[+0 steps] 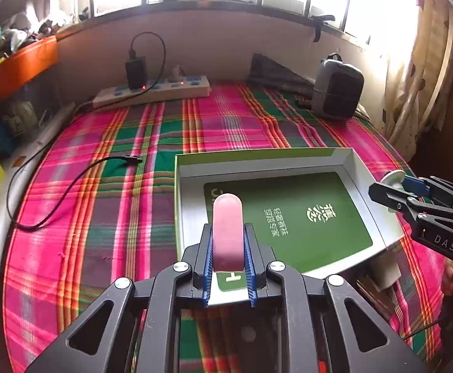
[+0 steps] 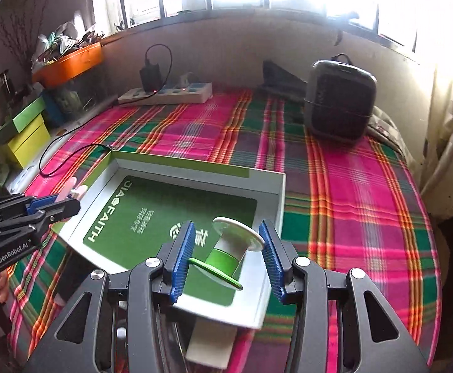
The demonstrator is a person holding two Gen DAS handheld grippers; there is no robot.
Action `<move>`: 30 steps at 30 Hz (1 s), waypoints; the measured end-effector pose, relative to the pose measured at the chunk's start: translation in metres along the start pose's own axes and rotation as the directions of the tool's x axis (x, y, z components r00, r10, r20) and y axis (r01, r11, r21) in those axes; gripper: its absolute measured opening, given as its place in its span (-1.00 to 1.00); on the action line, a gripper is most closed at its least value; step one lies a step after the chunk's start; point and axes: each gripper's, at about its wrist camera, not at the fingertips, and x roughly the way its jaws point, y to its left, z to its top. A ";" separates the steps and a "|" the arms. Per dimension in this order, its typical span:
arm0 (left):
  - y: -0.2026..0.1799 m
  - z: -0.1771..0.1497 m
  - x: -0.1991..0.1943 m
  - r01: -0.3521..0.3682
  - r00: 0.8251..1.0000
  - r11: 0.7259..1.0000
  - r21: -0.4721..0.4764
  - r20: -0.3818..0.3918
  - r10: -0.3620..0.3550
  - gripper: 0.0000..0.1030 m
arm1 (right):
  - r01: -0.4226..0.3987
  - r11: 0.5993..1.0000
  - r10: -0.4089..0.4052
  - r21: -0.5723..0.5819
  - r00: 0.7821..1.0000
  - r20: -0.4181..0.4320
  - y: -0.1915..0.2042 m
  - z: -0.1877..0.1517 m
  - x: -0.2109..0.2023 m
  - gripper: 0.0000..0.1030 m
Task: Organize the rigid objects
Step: 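Carry the pink block with the left gripper while the right gripper carries the spool to the tray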
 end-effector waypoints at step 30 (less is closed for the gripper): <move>-0.006 0.011 0.057 -0.029 0.997 0.999 0.032 -0.070 0.031 -0.66 | 0.007 0.996 -0.014 -0.084 0.996 -0.087 0.004 0.010 0.073 -0.14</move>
